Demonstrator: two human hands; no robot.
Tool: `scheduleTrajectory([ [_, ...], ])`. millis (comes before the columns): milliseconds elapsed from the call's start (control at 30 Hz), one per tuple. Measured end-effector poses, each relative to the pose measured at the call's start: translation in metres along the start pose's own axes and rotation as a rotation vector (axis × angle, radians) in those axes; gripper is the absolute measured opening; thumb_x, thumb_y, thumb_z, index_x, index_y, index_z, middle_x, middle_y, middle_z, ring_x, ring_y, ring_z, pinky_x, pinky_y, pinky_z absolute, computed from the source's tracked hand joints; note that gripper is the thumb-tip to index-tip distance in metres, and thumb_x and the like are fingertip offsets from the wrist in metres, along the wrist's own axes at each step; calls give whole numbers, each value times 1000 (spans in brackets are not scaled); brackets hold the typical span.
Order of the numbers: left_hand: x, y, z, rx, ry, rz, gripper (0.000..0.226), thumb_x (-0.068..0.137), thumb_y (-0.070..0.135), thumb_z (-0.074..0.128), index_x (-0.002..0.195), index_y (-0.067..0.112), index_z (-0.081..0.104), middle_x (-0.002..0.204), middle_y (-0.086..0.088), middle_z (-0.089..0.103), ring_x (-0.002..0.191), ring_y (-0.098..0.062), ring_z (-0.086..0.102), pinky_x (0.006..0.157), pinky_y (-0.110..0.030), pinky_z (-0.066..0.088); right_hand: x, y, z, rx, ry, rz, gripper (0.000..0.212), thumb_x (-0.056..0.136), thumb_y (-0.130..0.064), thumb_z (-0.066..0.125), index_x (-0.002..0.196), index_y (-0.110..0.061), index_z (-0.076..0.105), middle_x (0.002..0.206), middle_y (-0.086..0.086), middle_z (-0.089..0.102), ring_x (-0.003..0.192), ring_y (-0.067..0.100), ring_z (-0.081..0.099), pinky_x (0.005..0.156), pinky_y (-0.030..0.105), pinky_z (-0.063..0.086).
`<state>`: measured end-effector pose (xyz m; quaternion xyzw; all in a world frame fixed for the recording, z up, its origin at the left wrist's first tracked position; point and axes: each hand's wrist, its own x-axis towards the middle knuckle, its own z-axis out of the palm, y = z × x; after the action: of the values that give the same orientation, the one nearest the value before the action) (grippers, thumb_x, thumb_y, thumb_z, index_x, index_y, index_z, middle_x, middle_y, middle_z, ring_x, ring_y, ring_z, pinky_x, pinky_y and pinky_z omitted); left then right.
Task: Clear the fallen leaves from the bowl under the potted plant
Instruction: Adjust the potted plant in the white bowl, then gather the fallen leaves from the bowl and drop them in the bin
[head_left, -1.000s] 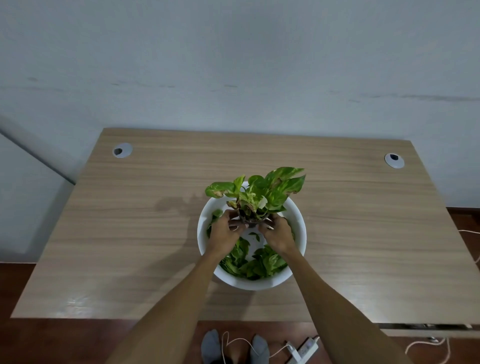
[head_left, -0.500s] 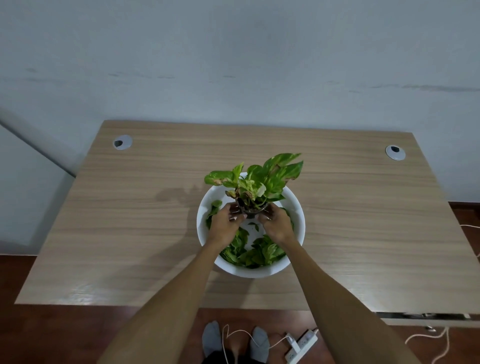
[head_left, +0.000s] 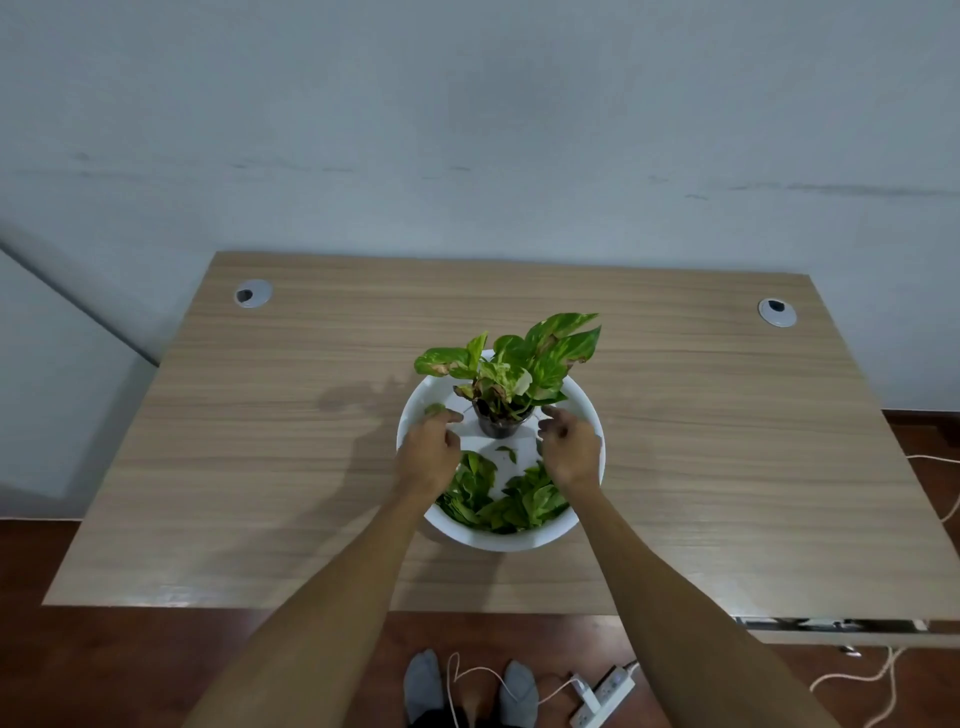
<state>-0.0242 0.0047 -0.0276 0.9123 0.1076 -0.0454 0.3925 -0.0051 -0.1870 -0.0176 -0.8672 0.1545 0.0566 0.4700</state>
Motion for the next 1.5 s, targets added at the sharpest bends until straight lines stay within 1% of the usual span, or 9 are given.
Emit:
scheduleTrajectory([
  [200, 7, -14, -13, 388, -60, 203, 53, 92, 8, 49, 145, 11, 40, 152, -7, 38, 142, -22, 34, 104, -38, 44, 8, 5, -14, -247, -37, -166, 48, 87, 6, 47, 129, -11, 62, 131, 12, 61, 116, 26, 61, 98, 37, 50],
  [400, 23, -14, -4, 636, -329, 194, 68, 99, 27, 39, 155, 8, 5, 164, -11, -1, 152, -23, -4, 123, -36, 8, 12, 15, -2, -800, -402, -234, 63, 92, -12, 50, 151, -12, 29, 159, 17, 22, 149, 29, 17, 121, 39, 14],
  [600, 18, -4, -11, 659, -401, 146, 53, 98, 26, 38, 146, 3, 33, 154, -16, 32, 142, -29, 31, 115, -39, 29, -3, 19, -6, -837, -398, -276, 44, 92, -15, 44, 134, -5, 48, 137, 14, 49, 131, 30, 44, 110, 38, 31],
  [767, -4, 6, -19, 499, -477, 46, 30, 97, 25, 38, 108, 3, 54, 117, -16, 55, 103, -30, 55, 81, -37, 43, -29, 5, -13, -813, -438, -306, 37, 92, -10, 39, 120, -10, 64, 116, 16, 62, 107, 31, 60, 85, 37, 48],
  [900, -22, 13, -24, 359, -468, -8, 27, 94, 24, 38, 87, 2, 54, 83, -9, 54, 77, -29, 55, 62, -35, 38, -43, -1, -15, -689, -506, -347, 42, 91, -11, 37, 114, -18, 71, 113, 13, 69, 100, 31, 64, 84, 36, 54],
  [1033, -13, 13, -40, 260, -346, 66, 38, 92, 24, 44, 125, 14, 62, 120, -6, 65, 105, -28, 65, 83, -33, 49, -40, -8, -18, -552, -365, -398, 39, 94, -14, 39, 115, -19, 72, 116, 9, 67, 107, 28, 61, 86, 36, 52],
  [1200, 11, 3, -36, 531, -360, 191, 50, 98, 19, 40, 147, 11, 35, 157, -10, 30, 141, -28, 35, 107, -42, 39, -24, 6, -18, -660, -327, -316, 49, 95, -16, 40, 144, -14, 43, 147, 12, 42, 136, 30, 37, 107, 42, 39],
  [1333, 22, -4, -19, 876, -390, 251, 65, 99, 27, 43, 154, 7, 14, 163, -16, 8, 150, -31, 10, 119, -41, 19, -16, 23, -7, -700, -398, -294, 50, 100, -25, 35, 147, -7, 33, 157, 18, 25, 145, 31, 24, 117, 45, 26],
  [1500, 14, -13, 0, 974, -335, 235, 70, 94, 31, 46, 151, 1, 17, 156, -18, 24, 142, -34, 28, 117, -40, 26, -25, 33, 8, -697, -365, -411, 45, 98, -30, 35, 137, -8, 43, 144, 12, 41, 133, 31, 35, 111, 42, 35],
])
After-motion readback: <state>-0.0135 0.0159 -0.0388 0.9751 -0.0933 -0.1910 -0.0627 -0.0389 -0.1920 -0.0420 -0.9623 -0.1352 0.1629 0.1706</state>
